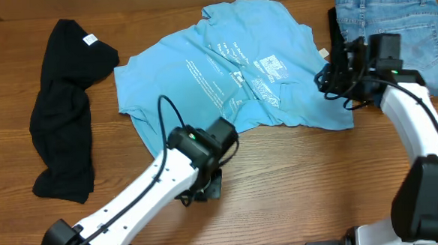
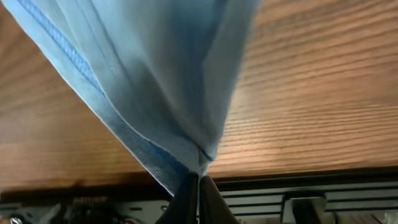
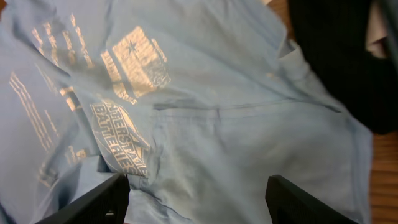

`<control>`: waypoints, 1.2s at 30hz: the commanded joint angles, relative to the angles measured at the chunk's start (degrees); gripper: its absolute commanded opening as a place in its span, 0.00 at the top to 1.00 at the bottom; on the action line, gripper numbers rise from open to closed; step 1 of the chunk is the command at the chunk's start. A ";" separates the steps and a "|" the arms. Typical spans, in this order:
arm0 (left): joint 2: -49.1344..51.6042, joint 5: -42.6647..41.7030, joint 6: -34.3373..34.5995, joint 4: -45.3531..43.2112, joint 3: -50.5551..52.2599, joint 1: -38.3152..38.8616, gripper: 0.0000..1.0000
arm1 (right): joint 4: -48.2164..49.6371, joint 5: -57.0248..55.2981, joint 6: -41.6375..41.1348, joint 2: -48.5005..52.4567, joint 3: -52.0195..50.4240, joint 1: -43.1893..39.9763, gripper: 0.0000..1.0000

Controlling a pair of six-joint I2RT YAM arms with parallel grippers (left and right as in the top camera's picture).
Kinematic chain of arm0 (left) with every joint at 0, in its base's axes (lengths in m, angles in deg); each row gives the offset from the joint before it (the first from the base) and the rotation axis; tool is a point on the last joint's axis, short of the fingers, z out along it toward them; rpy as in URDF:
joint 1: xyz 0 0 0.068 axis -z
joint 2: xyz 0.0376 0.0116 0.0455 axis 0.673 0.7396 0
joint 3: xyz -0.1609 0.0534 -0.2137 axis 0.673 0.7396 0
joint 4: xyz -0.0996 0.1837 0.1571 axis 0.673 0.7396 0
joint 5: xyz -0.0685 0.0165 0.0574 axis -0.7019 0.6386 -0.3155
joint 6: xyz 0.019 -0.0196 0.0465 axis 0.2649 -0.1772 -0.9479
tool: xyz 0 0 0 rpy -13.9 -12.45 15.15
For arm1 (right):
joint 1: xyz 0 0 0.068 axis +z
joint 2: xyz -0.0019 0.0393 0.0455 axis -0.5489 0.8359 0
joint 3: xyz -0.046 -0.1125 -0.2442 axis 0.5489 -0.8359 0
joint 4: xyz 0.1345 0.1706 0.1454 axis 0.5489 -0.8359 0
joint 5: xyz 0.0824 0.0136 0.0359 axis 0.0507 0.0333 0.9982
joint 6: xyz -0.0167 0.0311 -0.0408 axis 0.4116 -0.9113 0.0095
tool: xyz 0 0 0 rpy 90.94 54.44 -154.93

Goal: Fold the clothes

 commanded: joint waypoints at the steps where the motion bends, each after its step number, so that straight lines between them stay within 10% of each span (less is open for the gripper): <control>1: -0.81 0.59 6.75 0.02 1.16 4.96 0.96 | 1.84 -1.81 -1.40 3.43 -0.42 -0.04 0.26; 7: -0.81 3.58 15.15 -0.04 2.54 15.47 0.96 | 6.99 -7.32 -1.51 6.05 -0.42 -0.04 0.31; 36: -0.81 6.99 15.30 -1.31 2.89 15.58 0.96 | 13.86 -22.84 -1.60 15.98 -0.50 -0.04 0.47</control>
